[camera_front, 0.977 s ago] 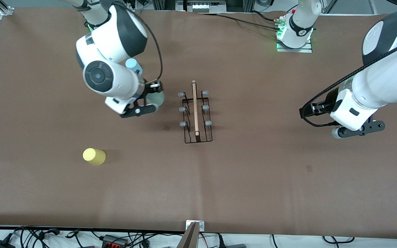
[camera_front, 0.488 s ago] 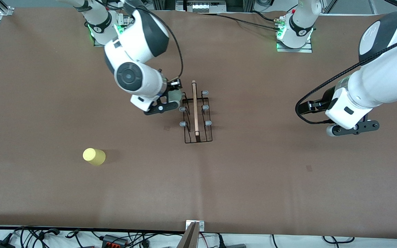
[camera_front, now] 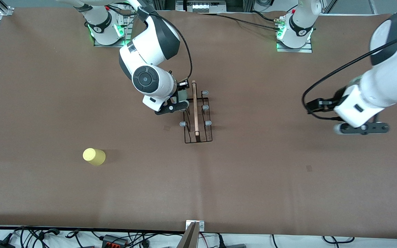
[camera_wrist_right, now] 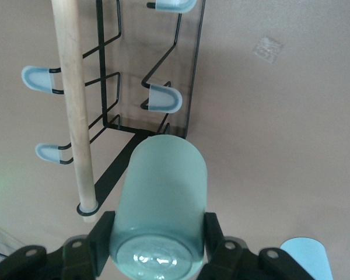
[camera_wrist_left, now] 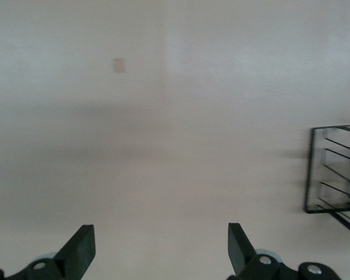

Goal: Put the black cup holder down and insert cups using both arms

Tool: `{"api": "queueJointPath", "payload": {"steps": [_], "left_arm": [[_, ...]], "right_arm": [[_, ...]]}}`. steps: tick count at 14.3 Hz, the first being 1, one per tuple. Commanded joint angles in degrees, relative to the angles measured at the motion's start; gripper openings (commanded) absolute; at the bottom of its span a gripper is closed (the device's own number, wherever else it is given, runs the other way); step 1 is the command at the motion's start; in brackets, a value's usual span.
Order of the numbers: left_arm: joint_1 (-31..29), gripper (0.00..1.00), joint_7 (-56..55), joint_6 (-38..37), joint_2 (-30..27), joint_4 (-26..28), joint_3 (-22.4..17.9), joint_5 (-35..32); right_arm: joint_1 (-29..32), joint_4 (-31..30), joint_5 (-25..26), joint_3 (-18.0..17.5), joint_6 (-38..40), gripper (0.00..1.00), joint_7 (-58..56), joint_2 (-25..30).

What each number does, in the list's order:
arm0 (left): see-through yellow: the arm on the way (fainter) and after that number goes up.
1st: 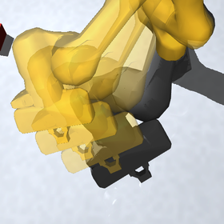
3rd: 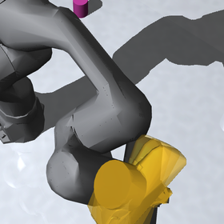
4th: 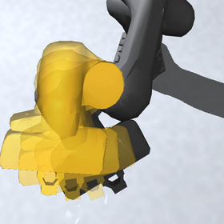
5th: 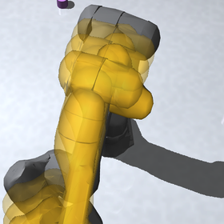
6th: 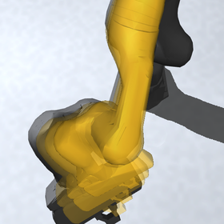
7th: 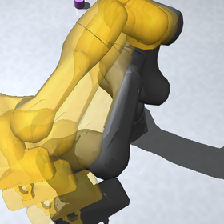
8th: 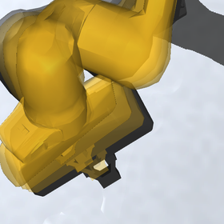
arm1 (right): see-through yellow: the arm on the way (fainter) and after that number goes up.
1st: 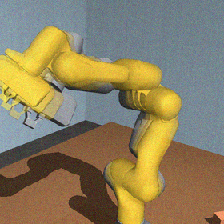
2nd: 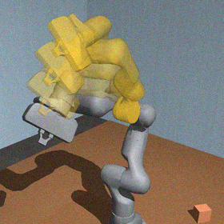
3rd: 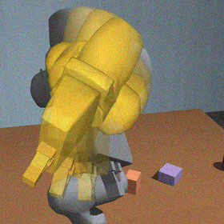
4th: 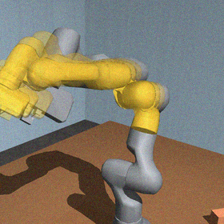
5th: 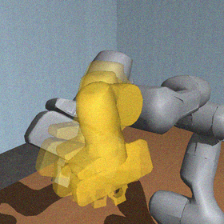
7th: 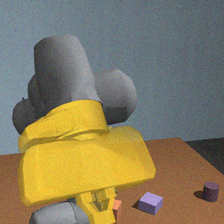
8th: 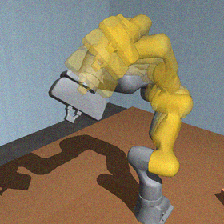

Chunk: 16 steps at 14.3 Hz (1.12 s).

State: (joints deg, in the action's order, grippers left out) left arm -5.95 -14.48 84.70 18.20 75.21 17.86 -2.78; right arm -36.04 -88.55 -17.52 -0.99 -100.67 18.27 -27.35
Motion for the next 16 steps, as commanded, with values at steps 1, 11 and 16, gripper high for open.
{"api": "queueJointPath", "payload": {"steps": [1, 11, 16], "left_arm": [[5.8, 1.0, 3.0, 1.6, -6.2, 7.8, -11.3, 5.0], [5.2, 1.0, 3.2, 3.6, -12.8, 18.6, -13.5, 7.4], [5.2, 1.0, 2.5, 4.9, -12.7, 18.4, -13.5, 7.6]], "right_arm": [[-1.3, 1.0, -0.9, 0.5, 0.4, 0.24, 0.7, -0.7], [-2.3, 0.9, -0.3, 0.5, -3.2, 0.26, 0.7, -5.1], [-2.6, 1.0, -0.2, 0.5, -3.3, 1.0, 1.4, -5.2]]}}
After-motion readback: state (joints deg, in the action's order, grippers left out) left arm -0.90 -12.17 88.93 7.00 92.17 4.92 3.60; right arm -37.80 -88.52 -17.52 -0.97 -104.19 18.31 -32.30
